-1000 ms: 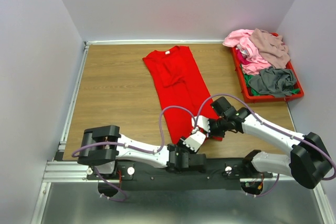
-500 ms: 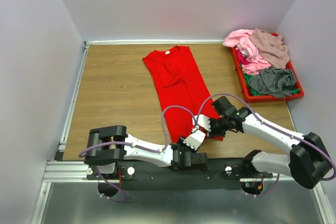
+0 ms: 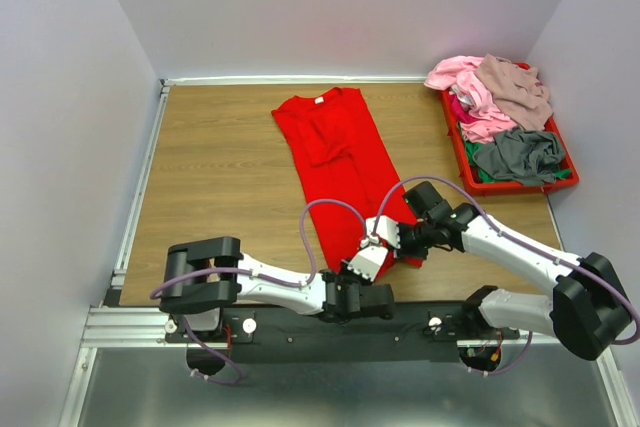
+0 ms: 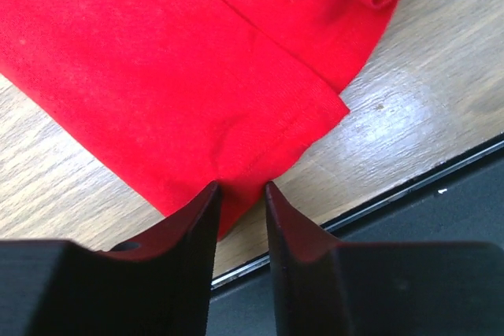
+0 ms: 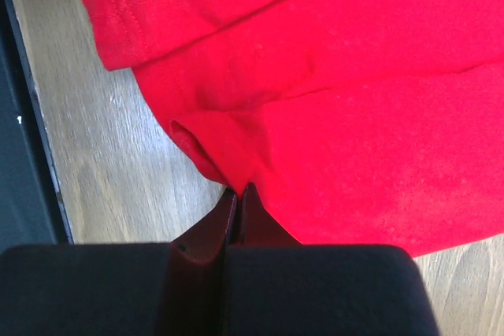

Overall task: Fold and stack the t-shirts
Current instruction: Fold the tshirt

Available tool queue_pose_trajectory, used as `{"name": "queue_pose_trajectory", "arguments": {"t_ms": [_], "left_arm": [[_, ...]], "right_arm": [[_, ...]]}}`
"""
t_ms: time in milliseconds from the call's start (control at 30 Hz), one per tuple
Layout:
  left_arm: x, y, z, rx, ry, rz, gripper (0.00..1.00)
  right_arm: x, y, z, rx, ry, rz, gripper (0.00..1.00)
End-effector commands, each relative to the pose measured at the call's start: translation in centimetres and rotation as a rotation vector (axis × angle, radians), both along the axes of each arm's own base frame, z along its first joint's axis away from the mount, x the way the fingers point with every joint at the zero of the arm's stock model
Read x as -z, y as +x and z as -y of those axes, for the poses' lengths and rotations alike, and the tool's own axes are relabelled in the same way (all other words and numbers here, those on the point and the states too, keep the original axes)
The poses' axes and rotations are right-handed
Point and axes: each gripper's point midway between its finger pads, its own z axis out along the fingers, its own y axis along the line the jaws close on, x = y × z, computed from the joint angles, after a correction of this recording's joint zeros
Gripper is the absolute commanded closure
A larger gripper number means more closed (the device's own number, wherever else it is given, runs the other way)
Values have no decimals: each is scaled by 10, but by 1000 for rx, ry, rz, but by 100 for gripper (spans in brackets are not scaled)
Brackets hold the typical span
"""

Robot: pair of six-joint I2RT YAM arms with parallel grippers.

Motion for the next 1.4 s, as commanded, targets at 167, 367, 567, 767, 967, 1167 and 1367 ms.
{"name": "queue_pose_trajectory", "arguments": {"t_ms": [167,367,567,767,967,1167,1367], "left_arm": [[15,-5,-26,-43,42,-64,57],[-33,-11,-15,-2,-78,-24,47],[-48,-14,-29,-34,-159,-51,44],[-45,-36,-23,-74,-353,-205,38],[-48,-41,-34,-166,-550,-323,31],[-51,-21,-42,-271,-637,-379,31],[-41,-8,-49,-331,-638,-442,34]], "right_arm": [[-4,-5,-4,-48,21,-11,99],[-4,-4,-4,-47,20,-11,100],[-3,-5,-3,-49,19,-13,100],[-2,-8,-3,-62,21,-22,100],[0,-10,-2,-77,13,-30,100],[2,-12,-1,-86,7,-42,100],[2,-12,-1,-88,7,-43,99]]}}
